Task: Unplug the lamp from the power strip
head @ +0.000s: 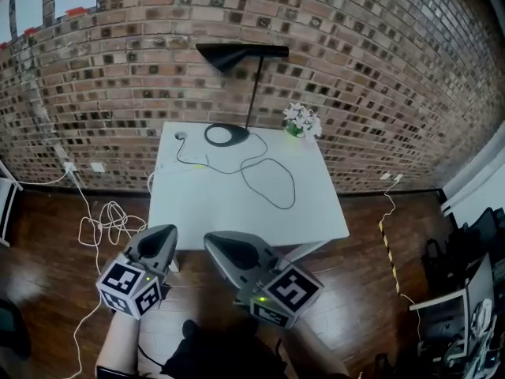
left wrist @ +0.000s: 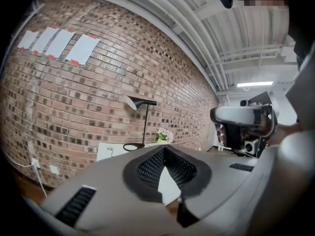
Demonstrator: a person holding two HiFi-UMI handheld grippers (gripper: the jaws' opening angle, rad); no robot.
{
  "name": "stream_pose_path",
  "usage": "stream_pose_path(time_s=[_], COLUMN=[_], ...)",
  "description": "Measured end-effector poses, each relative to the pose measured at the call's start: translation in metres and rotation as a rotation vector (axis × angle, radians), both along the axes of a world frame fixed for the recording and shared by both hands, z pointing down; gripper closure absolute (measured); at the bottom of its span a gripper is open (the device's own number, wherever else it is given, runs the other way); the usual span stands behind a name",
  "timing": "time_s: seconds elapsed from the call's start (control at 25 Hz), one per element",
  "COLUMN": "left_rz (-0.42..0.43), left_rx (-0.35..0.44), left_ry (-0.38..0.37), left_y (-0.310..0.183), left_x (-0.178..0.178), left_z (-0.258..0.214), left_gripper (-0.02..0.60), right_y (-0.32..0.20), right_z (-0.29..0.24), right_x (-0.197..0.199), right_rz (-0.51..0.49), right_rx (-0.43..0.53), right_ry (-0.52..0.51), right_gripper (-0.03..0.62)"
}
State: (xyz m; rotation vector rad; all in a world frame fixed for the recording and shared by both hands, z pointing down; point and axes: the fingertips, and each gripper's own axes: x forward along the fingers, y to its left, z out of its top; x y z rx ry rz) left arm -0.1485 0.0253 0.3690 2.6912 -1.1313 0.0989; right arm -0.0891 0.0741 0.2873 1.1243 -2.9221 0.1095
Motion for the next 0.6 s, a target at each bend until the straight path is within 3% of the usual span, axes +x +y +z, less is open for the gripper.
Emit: stream_pose_path(time_s=[0.24, 0.6], left_rz=[0.035, 0.076], left_rx=[0.024, 0.056], left_ry=[0.014, -0.082], left_y=[0.011, 0.036], left_x=[0.012, 0.069], left_z=[-0.007, -0.022], left_gripper=[0.583, 0.583], right_y=[0.013, 0.045], right_z=[-0.001, -0.013], right_x=[0.003, 0.061], right_rz=[0.009, 0.028], right_rx=[0.011, 0.031], right_ry=[0.003, -0.069], right_gripper=[0.599, 0.599])
